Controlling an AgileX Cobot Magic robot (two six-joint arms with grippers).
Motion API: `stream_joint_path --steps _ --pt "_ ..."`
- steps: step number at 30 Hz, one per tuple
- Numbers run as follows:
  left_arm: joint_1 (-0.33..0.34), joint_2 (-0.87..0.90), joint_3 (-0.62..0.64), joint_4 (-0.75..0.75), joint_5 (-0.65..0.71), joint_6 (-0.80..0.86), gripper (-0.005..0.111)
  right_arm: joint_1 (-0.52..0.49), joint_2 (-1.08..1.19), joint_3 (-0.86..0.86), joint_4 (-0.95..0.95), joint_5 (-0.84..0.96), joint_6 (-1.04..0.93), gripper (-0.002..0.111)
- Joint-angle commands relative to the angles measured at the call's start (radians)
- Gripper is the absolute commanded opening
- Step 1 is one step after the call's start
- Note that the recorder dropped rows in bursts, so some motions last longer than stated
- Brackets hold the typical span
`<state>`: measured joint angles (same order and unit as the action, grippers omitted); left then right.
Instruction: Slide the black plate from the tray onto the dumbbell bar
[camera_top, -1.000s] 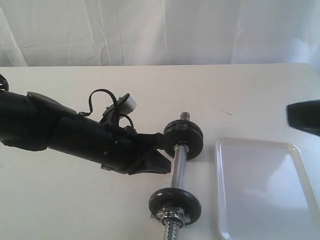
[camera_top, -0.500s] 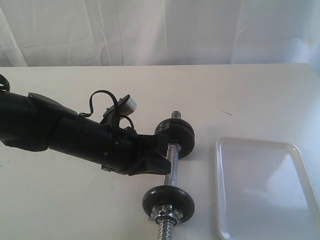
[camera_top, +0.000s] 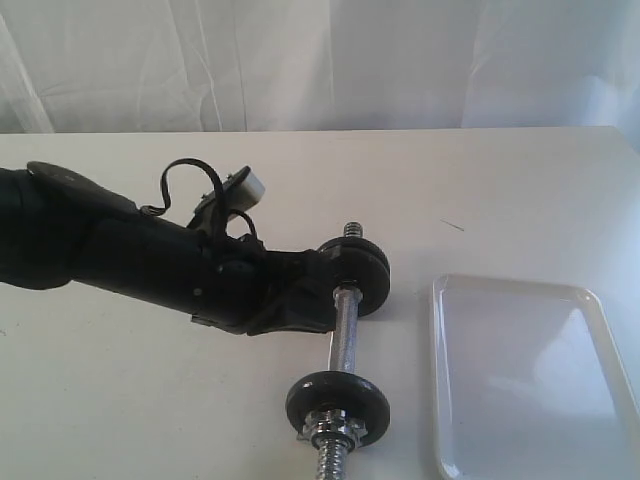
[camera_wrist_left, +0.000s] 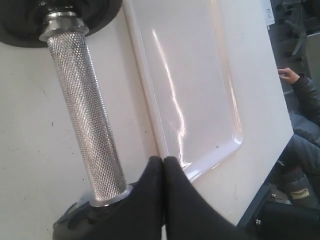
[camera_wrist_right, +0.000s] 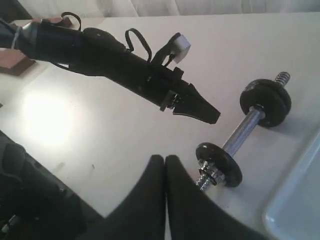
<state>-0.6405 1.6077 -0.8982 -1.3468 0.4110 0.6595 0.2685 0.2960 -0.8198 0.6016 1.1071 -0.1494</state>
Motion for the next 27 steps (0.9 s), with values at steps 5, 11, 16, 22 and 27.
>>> stream_joint_path --steps 5,11,16,22,27 --pt "0.001 -0.318 0.0 0.229 -0.037 -0.126 0.0 0.003 -0.102 -0.123 -0.091 -0.051 -0.081 0.0" --pt "0.001 -0.657 0.007 0.551 -0.015 -0.272 0.0 0.003 -0.151 -0.139 -0.56 -0.001 0.187 0.0" --pt "0.001 -0.877 0.04 1.05 0.032 -0.603 0.0 0.003 -0.154 -0.086 -0.65 -0.021 0.251 0.0" --pt "0.001 -0.966 0.049 1.268 0.139 -0.682 0.0 0.003 -0.154 -0.066 -0.62 -0.033 0.251 0.0" --pt "0.001 -0.978 0.049 1.268 0.137 -0.682 0.0 0.003 -0.154 -0.066 -0.62 -0.033 0.251 0.0"
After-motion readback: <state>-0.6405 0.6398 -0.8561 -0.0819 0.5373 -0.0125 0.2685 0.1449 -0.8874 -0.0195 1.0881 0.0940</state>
